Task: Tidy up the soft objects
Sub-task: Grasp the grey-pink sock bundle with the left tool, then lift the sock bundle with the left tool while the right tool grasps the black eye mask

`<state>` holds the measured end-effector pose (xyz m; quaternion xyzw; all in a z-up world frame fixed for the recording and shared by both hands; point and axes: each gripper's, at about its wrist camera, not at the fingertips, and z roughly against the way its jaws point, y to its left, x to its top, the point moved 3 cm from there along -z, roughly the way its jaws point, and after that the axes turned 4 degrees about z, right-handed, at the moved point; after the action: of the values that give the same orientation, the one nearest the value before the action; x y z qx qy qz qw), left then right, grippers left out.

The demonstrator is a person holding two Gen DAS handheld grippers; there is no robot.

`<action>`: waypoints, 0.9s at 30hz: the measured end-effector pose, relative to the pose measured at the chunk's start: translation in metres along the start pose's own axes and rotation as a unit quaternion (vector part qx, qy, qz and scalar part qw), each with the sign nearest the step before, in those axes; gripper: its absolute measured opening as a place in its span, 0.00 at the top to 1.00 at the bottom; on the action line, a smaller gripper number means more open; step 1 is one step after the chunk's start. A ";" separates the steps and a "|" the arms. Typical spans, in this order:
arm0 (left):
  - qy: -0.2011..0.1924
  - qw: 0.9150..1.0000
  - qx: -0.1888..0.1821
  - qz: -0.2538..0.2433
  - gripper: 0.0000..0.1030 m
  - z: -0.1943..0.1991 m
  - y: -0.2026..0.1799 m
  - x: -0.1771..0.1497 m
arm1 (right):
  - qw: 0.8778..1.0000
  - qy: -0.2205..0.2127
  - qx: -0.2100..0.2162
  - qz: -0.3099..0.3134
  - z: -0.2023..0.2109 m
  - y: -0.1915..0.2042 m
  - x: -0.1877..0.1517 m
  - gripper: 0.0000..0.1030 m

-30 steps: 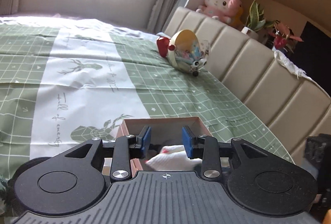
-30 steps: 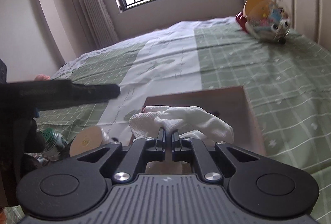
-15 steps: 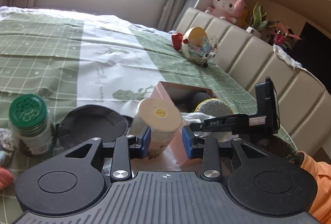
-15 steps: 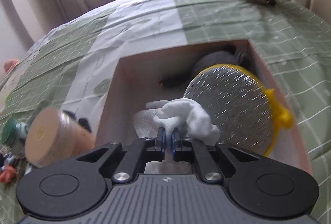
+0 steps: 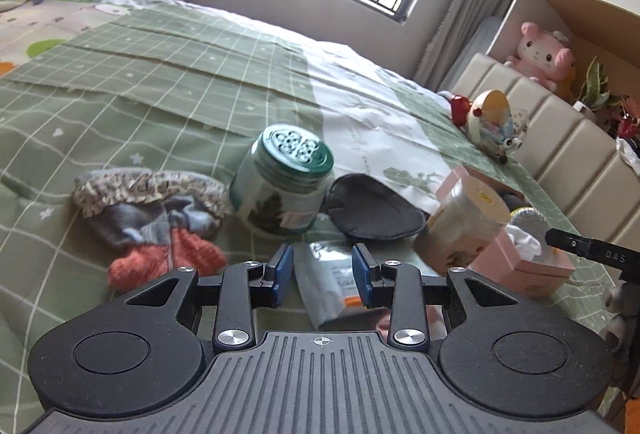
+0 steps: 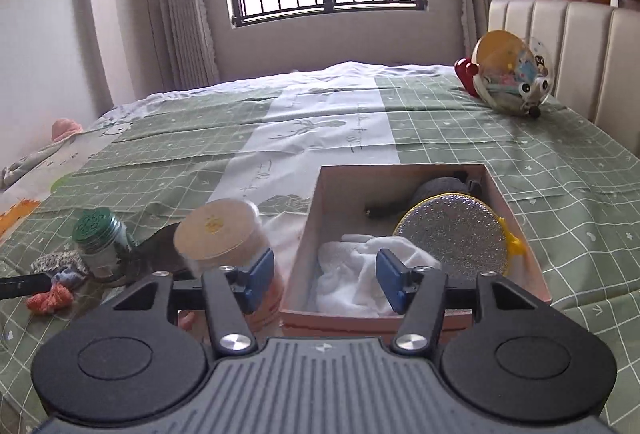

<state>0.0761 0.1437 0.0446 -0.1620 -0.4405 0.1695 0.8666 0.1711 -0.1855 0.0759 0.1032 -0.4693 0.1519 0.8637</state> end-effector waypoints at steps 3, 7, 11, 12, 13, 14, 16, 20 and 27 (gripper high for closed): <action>0.011 1.000 -0.004 -0.001 0.65 0.002 0.005 -0.013 | 0.999 0.000 0.006 0.039 0.006 0.027 -0.021 0.45; 0.006 1.000 -0.007 -0.025 0.65 0.009 0.007 -0.023 | 0.996 0.021 0.016 0.088 0.010 0.058 -0.053 0.45; -0.021 0.998 0.020 -0.052 0.65 0.025 0.017 -0.024 | 0.991 0.032 0.011 0.128 0.010 0.080 -0.082 0.45; -0.033 0.998 0.036 -0.046 0.65 0.030 0.025 -0.020 | 0.990 0.034 0.011 0.134 0.009 0.084 -0.087 0.45; -0.046 0.997 0.049 -0.031 0.65 0.035 0.035 -0.015 | 0.990 0.038 0.012 0.138 0.008 0.087 -0.092 0.45; -0.057 0.997 0.060 -0.007 0.65 0.039 0.048 -0.009 | 0.989 0.042 0.017 0.141 0.008 0.091 -0.098 0.45; -0.078 0.992 0.081 0.052 0.65 0.046 0.077 0.004 | 0.988 0.051 0.026 0.142 0.005 0.096 -0.103 0.45; -0.063 0.982 0.075 0.165 0.65 0.034 0.128 0.020 | 0.989 0.051 0.025 0.136 0.000 0.099 -0.111 0.40; 0.024 0.992 0.073 0.102 0.65 -0.022 0.103 0.034 | 0.992 0.059 0.024 0.113 -0.004 0.093 -0.112 0.30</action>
<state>0.0977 0.2469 0.0118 -0.1467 -0.3869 0.2847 0.8647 0.0837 -0.1161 -0.0175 0.0612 -0.4228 0.2653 0.8644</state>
